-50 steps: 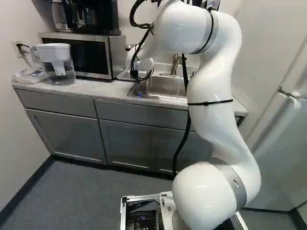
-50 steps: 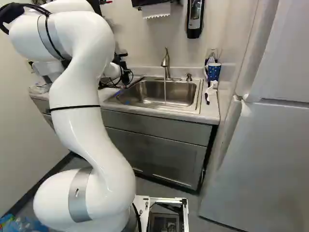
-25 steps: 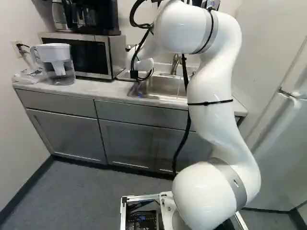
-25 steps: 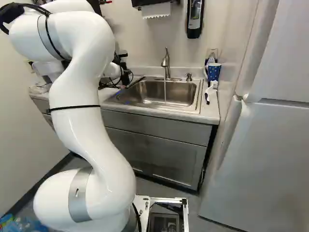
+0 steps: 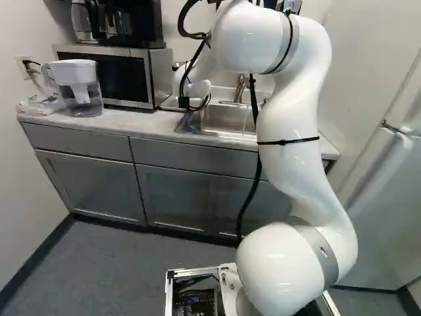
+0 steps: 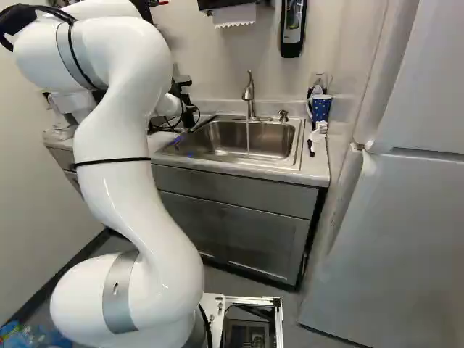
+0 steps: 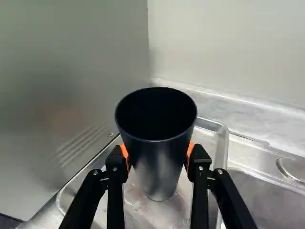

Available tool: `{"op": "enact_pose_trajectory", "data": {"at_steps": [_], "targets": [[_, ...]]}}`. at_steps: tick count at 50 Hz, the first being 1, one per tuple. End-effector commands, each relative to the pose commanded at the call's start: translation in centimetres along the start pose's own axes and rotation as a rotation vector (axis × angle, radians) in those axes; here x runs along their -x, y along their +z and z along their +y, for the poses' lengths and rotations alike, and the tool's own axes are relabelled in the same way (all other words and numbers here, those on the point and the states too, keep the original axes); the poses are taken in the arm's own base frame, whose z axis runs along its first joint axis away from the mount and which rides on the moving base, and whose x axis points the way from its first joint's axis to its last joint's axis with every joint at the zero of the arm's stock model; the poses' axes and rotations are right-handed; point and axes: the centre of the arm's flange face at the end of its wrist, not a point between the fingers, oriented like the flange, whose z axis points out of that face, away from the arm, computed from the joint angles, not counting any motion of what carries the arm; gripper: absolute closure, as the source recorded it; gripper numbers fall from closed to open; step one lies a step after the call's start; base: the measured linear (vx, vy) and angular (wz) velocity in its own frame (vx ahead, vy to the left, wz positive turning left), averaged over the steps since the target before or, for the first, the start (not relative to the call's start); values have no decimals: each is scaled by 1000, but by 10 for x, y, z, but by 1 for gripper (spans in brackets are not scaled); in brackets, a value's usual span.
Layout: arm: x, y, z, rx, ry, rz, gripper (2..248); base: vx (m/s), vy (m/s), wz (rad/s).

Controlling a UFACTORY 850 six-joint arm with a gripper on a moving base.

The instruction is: Rinse the cup and place it in the tray

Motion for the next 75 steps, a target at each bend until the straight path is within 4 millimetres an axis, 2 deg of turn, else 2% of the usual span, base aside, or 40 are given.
{"op": "enact_pose_trajectory", "data": {"at_steps": [6, 7, 12, 13, 17, 18, 22, 23, 34, 75], "targets": [[0, 0, 0, 0, 0, 0, 118, 0, 0, 0], [0, 0, 0, 0, 0, 0, 87, 0, 0, 0], [0, 0, 0, 0, 0, 0, 87, 0, 0, 0], [0, 0, 0, 0, 0, 0, 54, 0, 0, 0], [0, 0, 0, 0, 0, 0, 54, 0, 0, 0], [0, 0, 0, 0, 0, 0, 19, 0, 0, 0], [0, 0, 0, 0, 0, 0, 19, 0, 0, 0], [0, 0, 0, 0, 0, 0, 3, 0, 0, 0], [-5, -2, 0, 0, 0, 8, 3, 0, 0, 0], [-49, -21, 1, 1, 2, 82, 3, 0, 0, 0]]}}
